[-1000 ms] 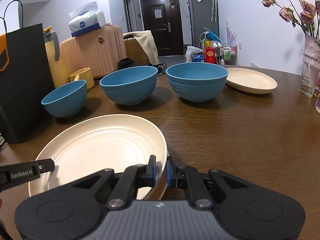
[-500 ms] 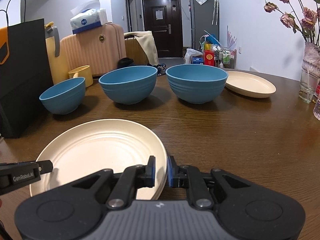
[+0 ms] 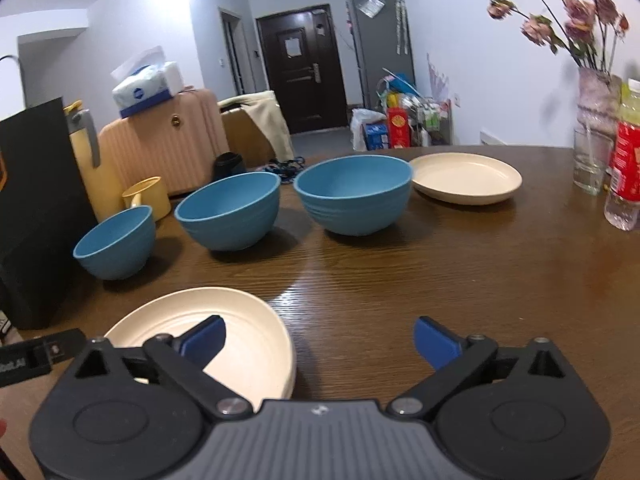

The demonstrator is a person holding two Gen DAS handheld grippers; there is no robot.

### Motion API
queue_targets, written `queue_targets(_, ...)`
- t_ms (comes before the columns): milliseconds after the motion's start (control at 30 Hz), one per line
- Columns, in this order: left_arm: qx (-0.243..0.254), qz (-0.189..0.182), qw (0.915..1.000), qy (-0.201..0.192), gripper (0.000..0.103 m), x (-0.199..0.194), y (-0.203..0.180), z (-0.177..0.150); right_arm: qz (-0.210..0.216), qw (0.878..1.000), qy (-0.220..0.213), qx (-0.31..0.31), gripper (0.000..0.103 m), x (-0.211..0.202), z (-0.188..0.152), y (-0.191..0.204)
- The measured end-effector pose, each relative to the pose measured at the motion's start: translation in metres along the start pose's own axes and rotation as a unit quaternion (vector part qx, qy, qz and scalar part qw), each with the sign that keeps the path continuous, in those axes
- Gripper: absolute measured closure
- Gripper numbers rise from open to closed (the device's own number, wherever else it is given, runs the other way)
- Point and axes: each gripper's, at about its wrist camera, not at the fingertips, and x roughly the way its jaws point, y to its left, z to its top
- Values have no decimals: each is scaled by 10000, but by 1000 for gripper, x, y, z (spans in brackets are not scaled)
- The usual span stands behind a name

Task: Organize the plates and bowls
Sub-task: 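Open both tools to release the stacked plates, then lift both tools away from the plates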

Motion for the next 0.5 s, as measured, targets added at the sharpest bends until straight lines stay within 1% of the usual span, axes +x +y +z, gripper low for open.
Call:
queue_targets(100,56,-133,9999,-39,0,-5,-10,5,-2,10000,4,17,2,-6,8,-11)
queue_targets(267,166,-329,9993,-62,0,-10,-35,14,-153,9998,-90,56,1,-17,23,-34)
queue_targets(500,205,-673,9975,-55,0,-9,-85,27,-341,9991,-162,185,0,-28,47,-81)
